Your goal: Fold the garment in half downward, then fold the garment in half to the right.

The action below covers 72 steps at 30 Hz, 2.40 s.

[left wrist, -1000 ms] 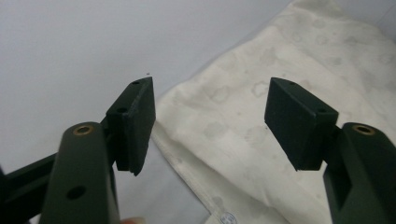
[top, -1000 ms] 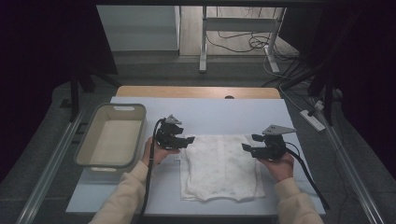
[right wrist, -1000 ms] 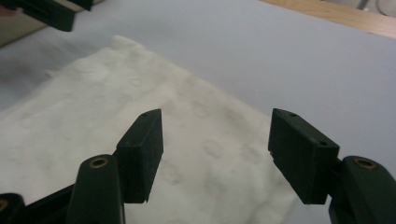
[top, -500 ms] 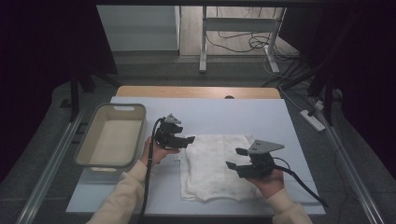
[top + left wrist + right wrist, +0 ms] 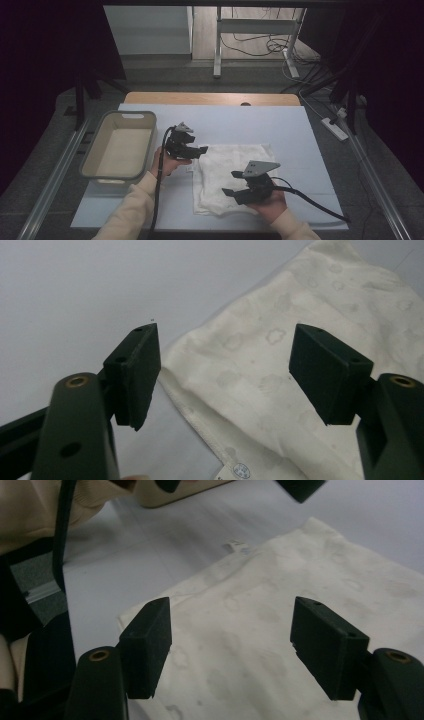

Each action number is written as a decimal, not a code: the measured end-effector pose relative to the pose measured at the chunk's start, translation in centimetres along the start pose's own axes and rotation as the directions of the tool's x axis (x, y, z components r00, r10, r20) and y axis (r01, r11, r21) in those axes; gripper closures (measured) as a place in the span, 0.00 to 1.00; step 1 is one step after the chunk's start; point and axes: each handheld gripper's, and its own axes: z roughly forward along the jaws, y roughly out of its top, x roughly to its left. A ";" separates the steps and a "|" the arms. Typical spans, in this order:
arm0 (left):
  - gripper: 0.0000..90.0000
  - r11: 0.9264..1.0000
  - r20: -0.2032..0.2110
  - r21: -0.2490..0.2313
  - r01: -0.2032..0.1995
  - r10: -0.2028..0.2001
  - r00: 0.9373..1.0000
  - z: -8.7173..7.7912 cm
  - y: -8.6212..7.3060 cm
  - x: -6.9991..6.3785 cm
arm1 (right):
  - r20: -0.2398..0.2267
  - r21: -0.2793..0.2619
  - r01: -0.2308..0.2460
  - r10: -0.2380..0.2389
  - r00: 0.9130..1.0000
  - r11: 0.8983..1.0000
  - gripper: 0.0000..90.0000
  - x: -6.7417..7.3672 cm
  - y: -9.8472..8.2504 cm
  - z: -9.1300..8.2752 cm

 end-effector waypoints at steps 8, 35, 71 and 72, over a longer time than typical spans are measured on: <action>0.32 1.000 0.000 0.007 -0.009 0.009 1.000 0.3 0.1 0.0 | -0.025 0.062 0.011 -0.009 1.000 0.998 0.36 1.4 0.0 2.3; 0.30 1.000 0.000 0.028 -0.005 0.005 1.000 0.8 -0.1 0.2 | -0.116 0.165 0.084 -0.065 0.991 0.983 0.34 5.1 0.6 7.5; 0.30 0.997 -0.039 0.065 0.045 -0.043 0.998 2.3 -0.5 1.4 | -0.008 0.222 0.130 -0.132 0.991 0.966 0.92 5.4 -0.1 8.0; 0.30 0.997 -0.048 0.067 0.046 -0.043 0.998 2.5 -0.5 1.5 | -0.010 0.217 0.131 -0.132 0.991 0.967 0.92 5.5 -0.1 8.0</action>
